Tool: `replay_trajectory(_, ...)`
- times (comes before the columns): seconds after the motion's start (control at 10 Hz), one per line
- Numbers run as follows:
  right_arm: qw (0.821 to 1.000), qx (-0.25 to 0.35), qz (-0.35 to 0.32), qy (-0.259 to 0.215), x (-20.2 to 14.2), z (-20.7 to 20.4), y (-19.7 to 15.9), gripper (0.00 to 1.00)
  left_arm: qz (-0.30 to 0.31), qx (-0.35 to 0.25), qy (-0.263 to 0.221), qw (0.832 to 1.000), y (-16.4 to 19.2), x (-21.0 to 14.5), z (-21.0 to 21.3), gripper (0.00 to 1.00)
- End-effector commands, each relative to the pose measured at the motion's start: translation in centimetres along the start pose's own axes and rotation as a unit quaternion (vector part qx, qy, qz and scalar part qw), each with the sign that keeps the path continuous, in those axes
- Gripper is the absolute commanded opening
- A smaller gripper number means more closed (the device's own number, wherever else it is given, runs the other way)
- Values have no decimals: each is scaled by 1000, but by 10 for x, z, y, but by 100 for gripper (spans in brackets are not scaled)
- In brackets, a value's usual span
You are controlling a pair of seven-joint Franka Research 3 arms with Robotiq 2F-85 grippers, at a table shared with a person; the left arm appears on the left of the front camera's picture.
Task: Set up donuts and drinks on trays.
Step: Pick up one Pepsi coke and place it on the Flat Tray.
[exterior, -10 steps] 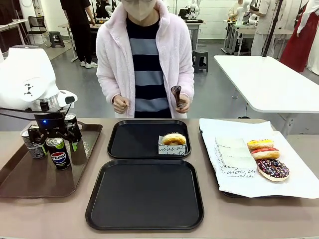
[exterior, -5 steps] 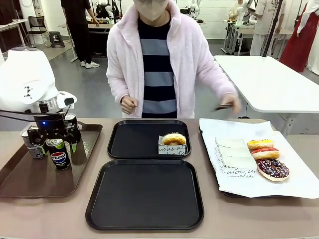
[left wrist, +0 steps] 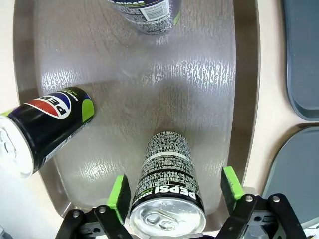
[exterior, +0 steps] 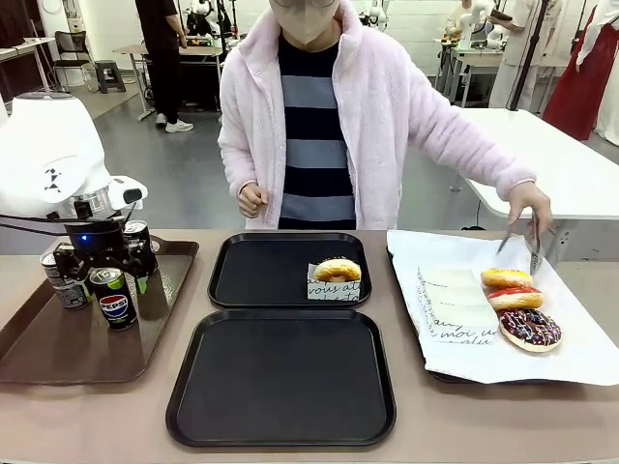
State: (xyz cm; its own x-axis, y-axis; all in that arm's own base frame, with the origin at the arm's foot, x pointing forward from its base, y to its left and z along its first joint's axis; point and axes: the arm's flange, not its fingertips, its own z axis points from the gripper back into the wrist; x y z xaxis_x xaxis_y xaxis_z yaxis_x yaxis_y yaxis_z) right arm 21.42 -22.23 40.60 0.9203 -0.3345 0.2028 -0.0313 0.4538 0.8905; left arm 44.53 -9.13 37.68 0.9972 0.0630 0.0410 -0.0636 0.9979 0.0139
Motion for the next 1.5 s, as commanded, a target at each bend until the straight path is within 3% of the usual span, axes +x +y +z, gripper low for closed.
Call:
replay_trajectory(0.0, 1000, 8, 6, -3, 1, 0, -2, 100, -15, 3, -7, 1000, 5, -1, -5, 40)
replay_trajectory(0.1, 1000, 8, 6, -3, 1, 0, -2, 100, -15, 3, -2, 1000, 6, -1, -5, 0)
replay_trajectory(0.3, 1000, 8, 6, -3, 1, 0, -2, 100, -13, 4, 12, 1000, 6, 0, -5, 0)
replay_trajectory(0.4, 1000, 8, 6, -3, 1, 0, -2, 100, -13, 6, 14, 1000, 6, 0, -5, 17)
replay_trajectory(0.6, 1000, 8, 6, -3, 1, 0, -2, 100, -7, 10, 29, 1000, 8, 6, 6, 0)
replay_trajectory(0.8, 1000, 8, 6, -3, 1, 0, -2, 100, -8, 10, 59, 998, 6, 14, 55, 0)
replay_trajectory(1.1, 1000, 8, 6, -3, 1, 0, -2, 100, 2, -14, 11, 1000, 13, 11, 119, 0)
replay_trajectory(1.3, 1000, 8, 6, -3, 1, 0, -2, 100, 11, -28, -4, 1000, 18, 5, 135, 0)
replay_trajectory(1.4, 1000, 8, 6, -3, 1, 0, -2, 100, 9, -3, 8, 1000, 10, 13, 126, 0)
